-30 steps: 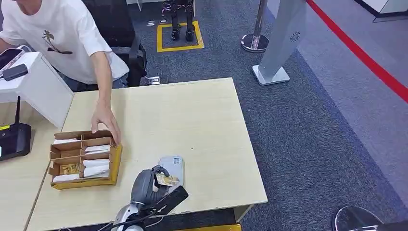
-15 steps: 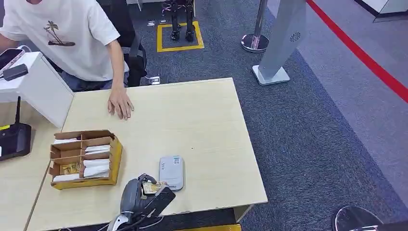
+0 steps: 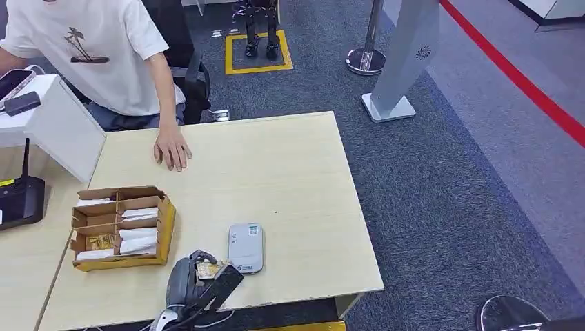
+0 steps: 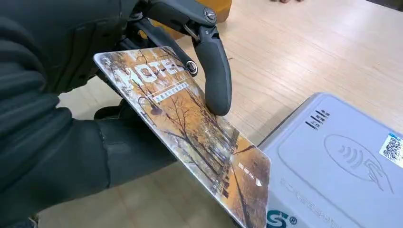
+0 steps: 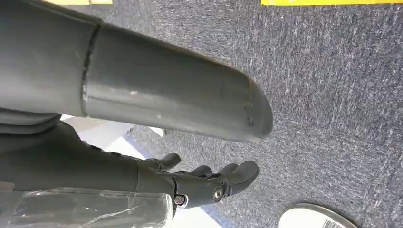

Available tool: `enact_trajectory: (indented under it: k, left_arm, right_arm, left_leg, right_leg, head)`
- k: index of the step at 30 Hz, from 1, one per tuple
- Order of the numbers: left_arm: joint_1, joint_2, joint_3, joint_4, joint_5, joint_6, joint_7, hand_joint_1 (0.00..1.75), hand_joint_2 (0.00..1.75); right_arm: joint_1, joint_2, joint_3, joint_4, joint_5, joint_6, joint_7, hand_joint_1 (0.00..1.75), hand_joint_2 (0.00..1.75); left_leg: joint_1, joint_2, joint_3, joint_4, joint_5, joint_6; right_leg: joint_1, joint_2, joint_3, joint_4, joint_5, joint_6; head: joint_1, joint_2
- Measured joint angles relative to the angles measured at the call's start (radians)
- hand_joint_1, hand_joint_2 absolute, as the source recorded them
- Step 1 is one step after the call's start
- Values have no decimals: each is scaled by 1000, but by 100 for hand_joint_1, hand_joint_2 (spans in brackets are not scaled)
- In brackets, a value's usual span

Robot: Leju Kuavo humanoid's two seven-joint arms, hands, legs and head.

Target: Pass the card to the sensor for recognition and then transmit it.

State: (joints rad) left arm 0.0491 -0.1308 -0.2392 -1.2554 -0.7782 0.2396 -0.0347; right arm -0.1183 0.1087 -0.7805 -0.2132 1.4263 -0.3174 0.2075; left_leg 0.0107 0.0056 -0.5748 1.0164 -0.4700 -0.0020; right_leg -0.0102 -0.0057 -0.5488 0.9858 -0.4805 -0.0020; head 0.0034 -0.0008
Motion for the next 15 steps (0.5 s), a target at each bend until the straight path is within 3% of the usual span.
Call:
enact_trajectory:
  k: [8,15]
  left_arm:
    - [-14,10,16,-19,-65,19,-3,175,175]
    - [-103,75,53,-118,-122,3,-1,175,175]
  right_arm:
    - [-2,0,0,0,1,6,-3,0,0]
    - [-4,0,0,0,0,8,-18,0,0]
  left_leg:
    - [0,0,0,0,0,0]
    - [0,0,0,0,1,-1]
  right_leg:
    - [0,0,0,0,0,0]
    - [0,0,0,0,0,0]
  head:
    - [0,0]
    - [0,0]
